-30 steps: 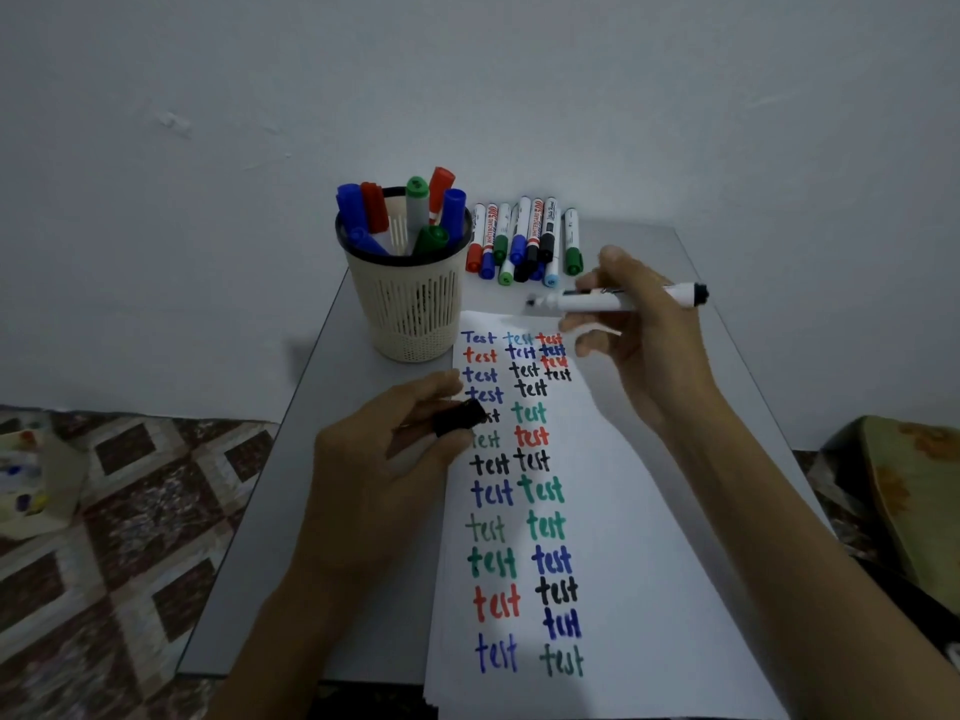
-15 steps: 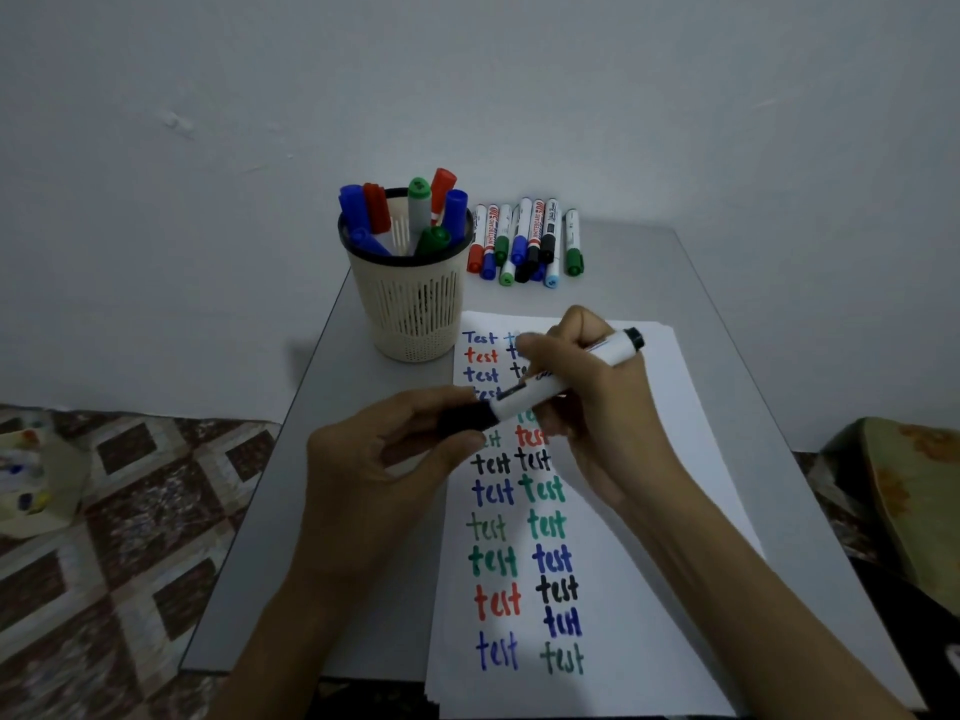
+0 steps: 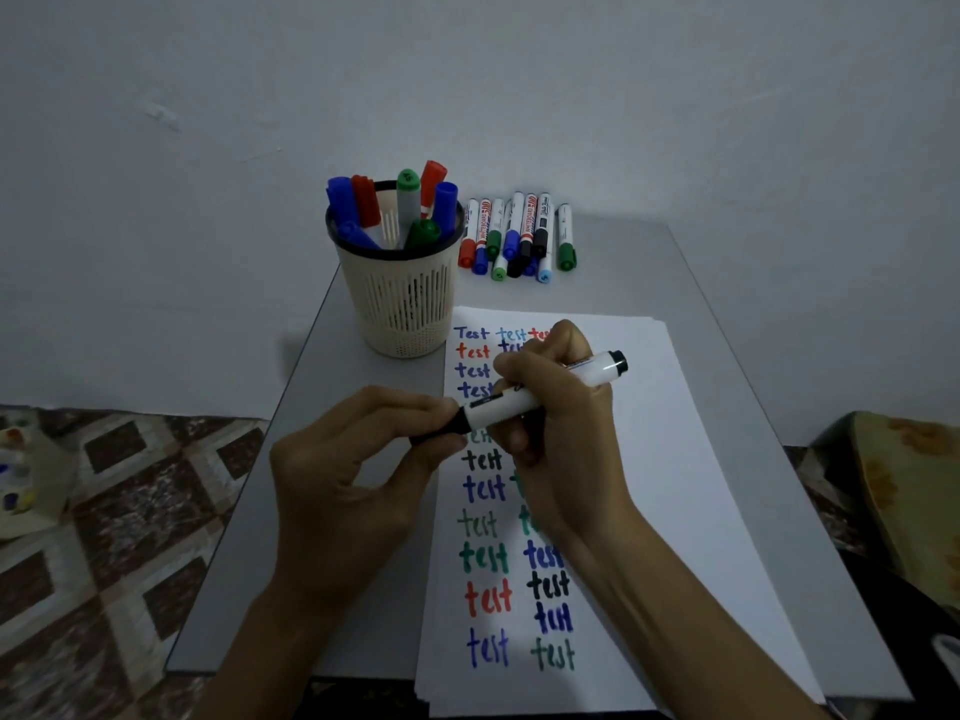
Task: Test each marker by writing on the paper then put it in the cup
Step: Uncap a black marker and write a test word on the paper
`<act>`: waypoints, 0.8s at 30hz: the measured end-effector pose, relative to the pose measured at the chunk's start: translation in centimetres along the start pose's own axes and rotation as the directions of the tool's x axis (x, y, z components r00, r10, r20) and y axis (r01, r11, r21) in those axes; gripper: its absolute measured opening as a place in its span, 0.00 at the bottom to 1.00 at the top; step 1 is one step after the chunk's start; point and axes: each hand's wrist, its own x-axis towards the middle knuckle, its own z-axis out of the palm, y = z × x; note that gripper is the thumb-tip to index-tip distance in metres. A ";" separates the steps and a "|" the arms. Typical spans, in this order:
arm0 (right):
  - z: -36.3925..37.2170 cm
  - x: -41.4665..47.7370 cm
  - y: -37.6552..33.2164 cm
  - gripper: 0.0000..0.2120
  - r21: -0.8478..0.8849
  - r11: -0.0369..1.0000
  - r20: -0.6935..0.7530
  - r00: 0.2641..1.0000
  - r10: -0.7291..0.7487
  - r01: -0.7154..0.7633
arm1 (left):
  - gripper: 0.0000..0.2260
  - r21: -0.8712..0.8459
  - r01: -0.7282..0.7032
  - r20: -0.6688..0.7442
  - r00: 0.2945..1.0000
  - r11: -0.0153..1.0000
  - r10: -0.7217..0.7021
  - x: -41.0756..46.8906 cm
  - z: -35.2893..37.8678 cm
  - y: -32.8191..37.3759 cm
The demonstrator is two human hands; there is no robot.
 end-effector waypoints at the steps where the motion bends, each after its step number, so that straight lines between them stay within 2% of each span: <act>1: -0.1 0.0 0.2 0.18 0.010 1.000 0.000 1.000 0.006 -0.006 | 0.07 0.017 -0.012 0.000 1.000 1.000 0.012 0.0 0.0 0.1; 5: -0.6 0.5 -0.7 0.17 -0.066 0.994 0.073 0.993 0.090 -0.085 | 0.08 0.031 -0.008 -0.020 1.000 0.999 0.009 0.1 0.1 0.2; 8: -1.3 1.1 -2.6 0.14 -0.160 0.975 0.241 0.952 0.187 -0.151 | 0.08 -0.010 0.016 -0.064 0.998 1.000 -0.017 0.3 0.1 0.3; 10: -1.9 1.7 -3.9 0.16 -0.178 0.964 0.338 0.908 0.249 -0.198 | 0.08 -0.019 0.035 -0.099 0.994 0.999 -0.037 0.5 0.1 0.3; 11: -2.3 2.0 -4.6 0.16 -0.235 0.956 0.368 0.894 0.257 -0.178 | 0.07 -0.026 0.043 -0.107 0.993 0.999 -0.045 0.5 0.1 0.2; 12: -2.6 2.3 -5.2 0.13 -0.364 0.926 0.384 0.888 0.251 -0.104 | 0.07 -0.032 0.043 -0.106 0.993 0.999 -0.046 0.5 0.1 0.1; 13: -3.0 2.5 -5.8 0.08 -0.541 0.841 0.402 0.884 0.239 0.019 | 0.06 -0.026 0.032 -0.096 0.995 0.999 -0.035 0.5 0.1 0.1; 14: -3.1 2.7 -6.4 0.04 -0.696 0.704 0.428 0.869 0.248 0.141 | 0.06 -0.004 0.013 -0.077 0.997 1.000 -0.013 0.5 0.2 0.0; 16: -3.0 3.0 -6.7 0.06 -0.843 0.454 0.457 0.830 0.319 0.290 | 0.06 0.046 -0.035 -0.025 0.999 0.998 0.036 0.5 0.3 -0.1; 20: -2.3 4.2 -6.6 0.12 -0.871 0.182 0.490 0.776 0.398 0.456 | 0.07 0.045 -0.042 0.000 0.999 0.998 0.042 0.5 0.6 -0.1; 22: -2.0 5.3 -7.5 0.11 -0.849 0.024 0.508 0.802 0.315 0.528 | 0.10 0.025 0.016 0.018 1.000 1.000 -0.017 0.6 0.7 -0.1; 23: -2.0 6.0 -8.3 0.10 -0.852 -0.019 0.506 0.831 0.232 0.524 | 0.12 0.015 0.069 0.047 0.996 0.998 -0.070 0.5 0.8 -0.2; 24: -1.8 6.8 -9.2 0.09 -0.863 -0.018 0.498 0.857 0.134 0.505 | 0.14 0.010 0.137 0.093 0.986 0.991 -0.137 0.4 1.0 -0.5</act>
